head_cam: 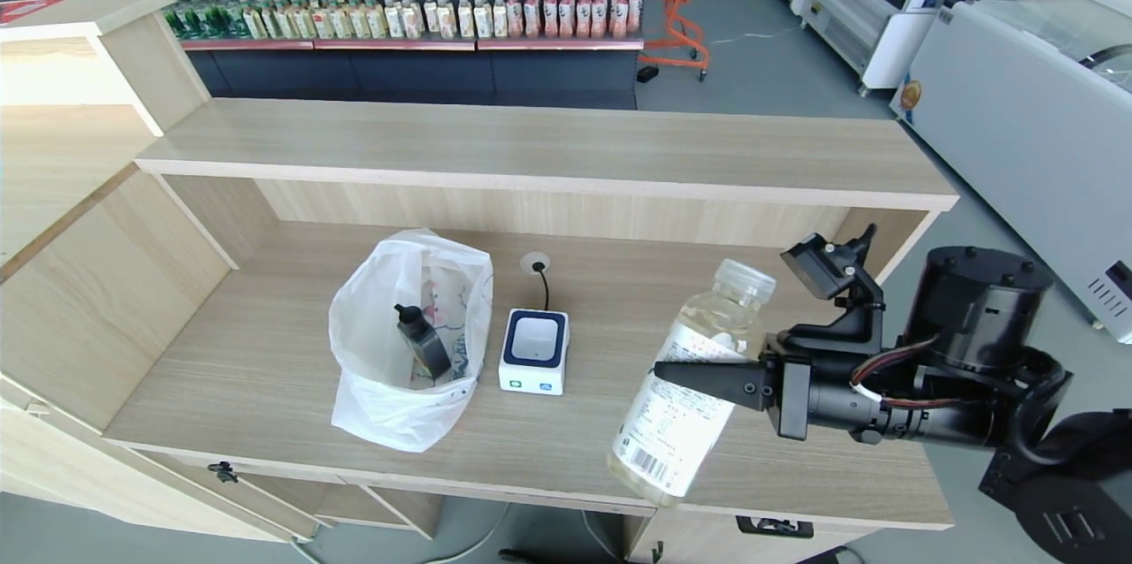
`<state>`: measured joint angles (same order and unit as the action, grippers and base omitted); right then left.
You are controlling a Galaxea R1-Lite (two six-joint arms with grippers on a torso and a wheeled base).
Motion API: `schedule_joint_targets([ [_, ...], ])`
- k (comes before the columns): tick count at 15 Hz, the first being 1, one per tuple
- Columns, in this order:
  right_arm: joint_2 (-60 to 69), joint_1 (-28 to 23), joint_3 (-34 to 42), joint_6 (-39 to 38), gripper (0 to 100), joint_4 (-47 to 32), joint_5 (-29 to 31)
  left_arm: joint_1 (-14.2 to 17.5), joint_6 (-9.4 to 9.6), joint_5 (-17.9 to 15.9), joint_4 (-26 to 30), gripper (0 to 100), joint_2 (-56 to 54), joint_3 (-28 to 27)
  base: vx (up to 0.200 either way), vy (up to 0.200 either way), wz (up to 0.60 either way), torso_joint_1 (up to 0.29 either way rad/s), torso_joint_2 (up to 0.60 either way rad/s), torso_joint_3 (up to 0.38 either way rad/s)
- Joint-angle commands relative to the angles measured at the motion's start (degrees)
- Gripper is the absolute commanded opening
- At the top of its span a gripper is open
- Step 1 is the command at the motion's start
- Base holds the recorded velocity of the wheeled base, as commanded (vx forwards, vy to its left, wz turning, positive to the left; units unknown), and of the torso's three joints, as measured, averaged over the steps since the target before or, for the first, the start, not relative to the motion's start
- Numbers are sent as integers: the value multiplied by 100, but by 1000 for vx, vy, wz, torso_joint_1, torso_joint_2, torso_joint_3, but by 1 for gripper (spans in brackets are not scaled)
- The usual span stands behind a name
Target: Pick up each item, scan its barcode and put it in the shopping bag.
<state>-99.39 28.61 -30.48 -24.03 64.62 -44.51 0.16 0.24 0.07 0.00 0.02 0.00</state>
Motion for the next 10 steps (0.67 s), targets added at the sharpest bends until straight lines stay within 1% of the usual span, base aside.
schedule_joint_targets([
  [1,130,197,130,-49,0,7,-5,2,2,1,0,100,-2,0,0,0,0,0,0,0],
  [3,297,356,130,-480,0,15,-14,2,2,1,0,100,-2,0,0,0,0,0,0,0],
  [4,333,435,138,-559,0,15,-14,2,2,1,0,100,-2,0,0,0,0,0,0,0],
  [7,297,505,332,-533,0,7,4,2,2,1,0,100,-2,0,0,0,0,0,0,0],
  [10,253,505,349,-427,0,15,12,2,2,1,0,100,-2,0,0,0,0,0,0,0],
])
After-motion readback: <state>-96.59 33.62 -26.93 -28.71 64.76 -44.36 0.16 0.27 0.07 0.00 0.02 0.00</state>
